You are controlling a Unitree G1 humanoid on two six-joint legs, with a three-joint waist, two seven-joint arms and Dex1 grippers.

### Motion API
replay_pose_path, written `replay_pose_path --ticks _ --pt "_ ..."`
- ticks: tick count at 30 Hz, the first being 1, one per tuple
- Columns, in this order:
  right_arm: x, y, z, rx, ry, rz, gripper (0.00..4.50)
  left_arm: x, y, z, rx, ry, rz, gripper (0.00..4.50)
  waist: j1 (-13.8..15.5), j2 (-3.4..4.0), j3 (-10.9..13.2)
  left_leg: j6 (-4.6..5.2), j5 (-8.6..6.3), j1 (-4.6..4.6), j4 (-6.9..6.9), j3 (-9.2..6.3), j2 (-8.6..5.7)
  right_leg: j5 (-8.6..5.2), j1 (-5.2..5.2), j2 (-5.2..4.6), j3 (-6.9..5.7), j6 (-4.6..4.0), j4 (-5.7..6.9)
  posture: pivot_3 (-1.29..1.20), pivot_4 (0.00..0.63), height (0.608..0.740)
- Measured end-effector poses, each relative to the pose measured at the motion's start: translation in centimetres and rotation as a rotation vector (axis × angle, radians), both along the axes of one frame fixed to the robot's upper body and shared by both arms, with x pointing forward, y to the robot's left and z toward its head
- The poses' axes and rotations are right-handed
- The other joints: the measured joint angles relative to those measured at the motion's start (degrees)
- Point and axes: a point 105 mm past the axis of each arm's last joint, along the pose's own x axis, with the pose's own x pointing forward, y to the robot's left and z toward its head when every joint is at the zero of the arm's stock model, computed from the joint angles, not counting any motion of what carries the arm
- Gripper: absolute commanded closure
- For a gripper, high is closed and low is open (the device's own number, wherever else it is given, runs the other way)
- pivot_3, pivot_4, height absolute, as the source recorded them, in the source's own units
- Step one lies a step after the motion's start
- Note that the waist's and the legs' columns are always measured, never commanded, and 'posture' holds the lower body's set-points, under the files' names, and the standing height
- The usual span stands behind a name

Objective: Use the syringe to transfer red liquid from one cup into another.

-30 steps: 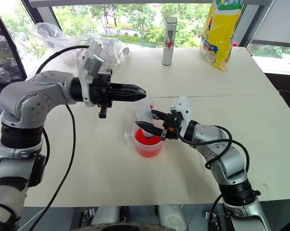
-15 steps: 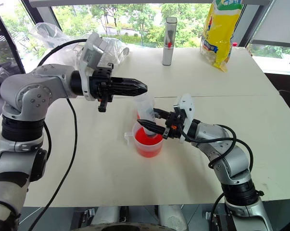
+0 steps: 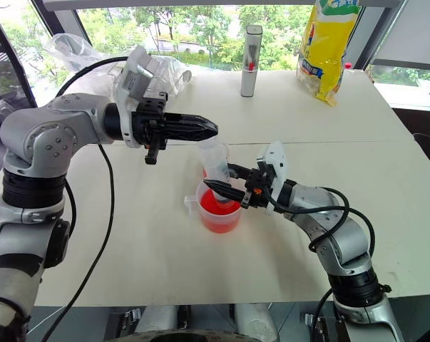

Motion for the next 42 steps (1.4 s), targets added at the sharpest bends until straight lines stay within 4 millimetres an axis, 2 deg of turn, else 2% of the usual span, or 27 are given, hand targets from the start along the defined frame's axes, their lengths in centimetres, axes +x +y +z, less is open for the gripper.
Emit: replay_pose_path --ticks 26,30,35,36,39,42 --pt "0.0 -0.1 -0.3 -0.001 0.010 -0.002 3.08 0.1 0.0 0.3 0.001 -0.011 0.003 4.47 0.0 0.00 0.0 0.00 0.00 0.00 0.00 0.00 0.00 0.00 0.00 0.00 0.00 0.00 0.00 0.00 0.150 0.740" --pt "-0.2 0.1 -0.3 -0.009 0.011 0.013 3.08 0.2 0.3 0.8 -0.015 -0.030 0.022 2.72 -0.1 -0.01 0.0 0.00 0.00 0.03 0.00 0.00 0.01 0.00 0.01 0.01 0.00 0.00 0.01 0.00 0.150 0.740" --pt "-0.5 0.7 -0.3 -0.025 0.014 0.053 3.08 0.5 1.4 1.4 -0.019 -0.073 0.062 0.17 0.0 -0.01 0.0 0.00 0.00 0.08 0.00 0.01 0.00 0.00 0.03 0.00 0.00 0.00 0.05 0.00 0.150 0.740" --pt "-0.5 0.7 -0.3 -0.027 0.016 0.054 3.08 0.6 1.6 1.2 -0.014 -0.078 0.076 0.04 0.0 -0.01 0.0 0.00 0.00 0.09 0.00 0.02 0.00 0.00 0.04 0.00 0.00 0.00 0.05 0.00 0.150 0.740" --pt "-0.4 0.7 -0.2 -0.033 0.017 0.051 3.08 1.1 2.1 0.4 -0.002 -0.067 0.106 0.04 0.0 -0.01 0.0 0.00 0.00 0.06 0.00 0.01 0.00 0.00 0.03 0.00 0.00 0.00 0.05 0.00 0.150 0.740" --pt "-0.3 0.6 0.1 -0.034 0.007 0.046 3.08 1.2 2.2 0.5 -0.003 -0.084 0.109 0.04 0.0 -0.01 0.0 0.00 0.00 0.06 0.00 0.02 0.00 0.00 0.03 0.00 0.00 0.00 0.05 0.00 0.150 0.740"
